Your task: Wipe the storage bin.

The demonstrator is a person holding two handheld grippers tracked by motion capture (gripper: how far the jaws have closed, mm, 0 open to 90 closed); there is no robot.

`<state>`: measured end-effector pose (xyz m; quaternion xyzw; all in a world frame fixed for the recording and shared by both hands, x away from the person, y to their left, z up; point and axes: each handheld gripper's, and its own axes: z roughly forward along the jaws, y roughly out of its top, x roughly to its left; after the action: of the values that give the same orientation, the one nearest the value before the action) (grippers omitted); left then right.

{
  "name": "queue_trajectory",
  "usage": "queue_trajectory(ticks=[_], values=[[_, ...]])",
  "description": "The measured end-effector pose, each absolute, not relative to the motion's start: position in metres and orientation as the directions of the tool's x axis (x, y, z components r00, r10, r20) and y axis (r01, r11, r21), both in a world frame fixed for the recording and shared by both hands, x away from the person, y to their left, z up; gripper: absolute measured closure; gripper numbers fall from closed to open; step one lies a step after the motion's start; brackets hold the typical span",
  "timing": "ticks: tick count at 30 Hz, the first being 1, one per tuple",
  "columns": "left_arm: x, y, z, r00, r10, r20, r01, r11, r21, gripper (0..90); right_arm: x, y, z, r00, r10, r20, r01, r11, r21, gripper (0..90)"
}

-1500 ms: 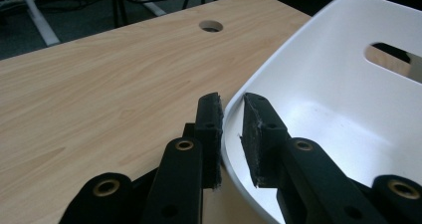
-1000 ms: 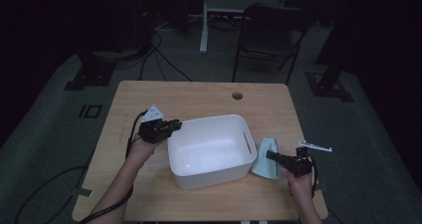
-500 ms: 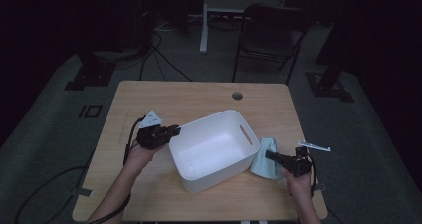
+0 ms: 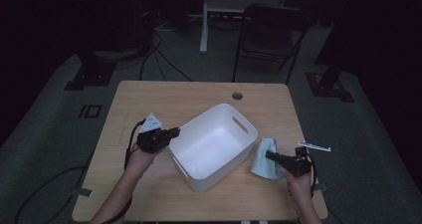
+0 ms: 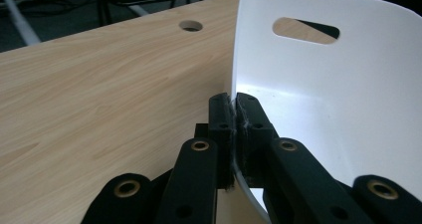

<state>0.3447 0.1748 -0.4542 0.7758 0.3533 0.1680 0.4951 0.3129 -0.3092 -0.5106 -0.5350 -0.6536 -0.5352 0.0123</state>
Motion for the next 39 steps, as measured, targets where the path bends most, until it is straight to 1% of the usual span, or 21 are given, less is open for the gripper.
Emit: queue_trajectory(ticks=[4,6,9,11,13,14,16,21,26,31,34,39], values=[[0.345,0.176,-0.455,0.694,0.712,-0.104,0.39,-0.252,0.886,84.7,0.313,-0.306,-0.51,-0.434,0.684,0.586,0.711,-0.138,0.689,82.9],[0.348,0.175,-0.456,0.692,0.713,-0.109,0.395,-0.248,0.885,81.7,0.313,-0.305,-0.51,-0.435,0.683,0.586,0.711,-0.138,0.689,82.9],[0.351,0.172,-0.457,0.694,0.713,-0.106,0.394,-0.252,0.884,81.6,0.312,-0.306,-0.51,-0.434,0.684,0.586,0.712,-0.138,0.689,82.9],[0.352,0.171,-0.458,0.691,0.714,-0.11,0.397,-0.249,0.883,81.8,0.312,-0.307,-0.511,-0.431,0.683,0.589,0.714,-0.141,0.686,82.9],[0.352,0.17,-0.459,0.693,0.713,-0.109,0.396,-0.25,0.883,84.1,0.312,-0.308,-0.511,-0.43,0.683,0.591,0.714,-0.143,0.685,82.9],[0.351,0.169,-0.458,0.692,0.715,-0.1,0.394,-0.258,0.882,86.3,0.312,-0.308,-0.511,-0.431,0.683,0.59,0.714,-0.142,0.686,82.9],[0.348,0.168,-0.456,0.683,0.727,-0.076,0.393,-0.277,0.877,87.5,0.313,-0.308,-0.511,-0.431,0.683,0.59,0.713,-0.142,0.686,82.9],[0.333,0.171,-0.456,0.645,0.761,-0.074,0.413,-0.265,0.871,87.8,0.313,-0.305,-0.511,-0.435,0.682,0.588,0.716,-0.134,0.685,82.9],[0.322,0.174,-0.459,0.631,0.771,-0.09,0.408,-0.231,0.883,87.4,0.314,-0.299,-0.51,-0.445,0.677,0.586,0.718,-0.122,0.685,83.0],[0.322,0.174,-0.46,0.63,0.771,-0.092,0.404,-0.224,0.887,87.0,0.31,-0.296,-0.498,-0.481,0.657,0.58,0.699,-0.111,0.706,83.0],[0.322,0.174,-0.46,0.628,0.773,-0.091,0.406,-0.225,0.886,87.2,0.307,-0.297,-0.477,-0.53,0.629,0.569,0.654,-0.124,0.746,83.0],[0.321,0.174,-0.46,0.63,0.771,-0.092,0.406,-0.226,0.886,87.1,0.314,-0.29,-0.464,-0.56,0.598,0.573,0.638,-0.13,0.759,83.0]])
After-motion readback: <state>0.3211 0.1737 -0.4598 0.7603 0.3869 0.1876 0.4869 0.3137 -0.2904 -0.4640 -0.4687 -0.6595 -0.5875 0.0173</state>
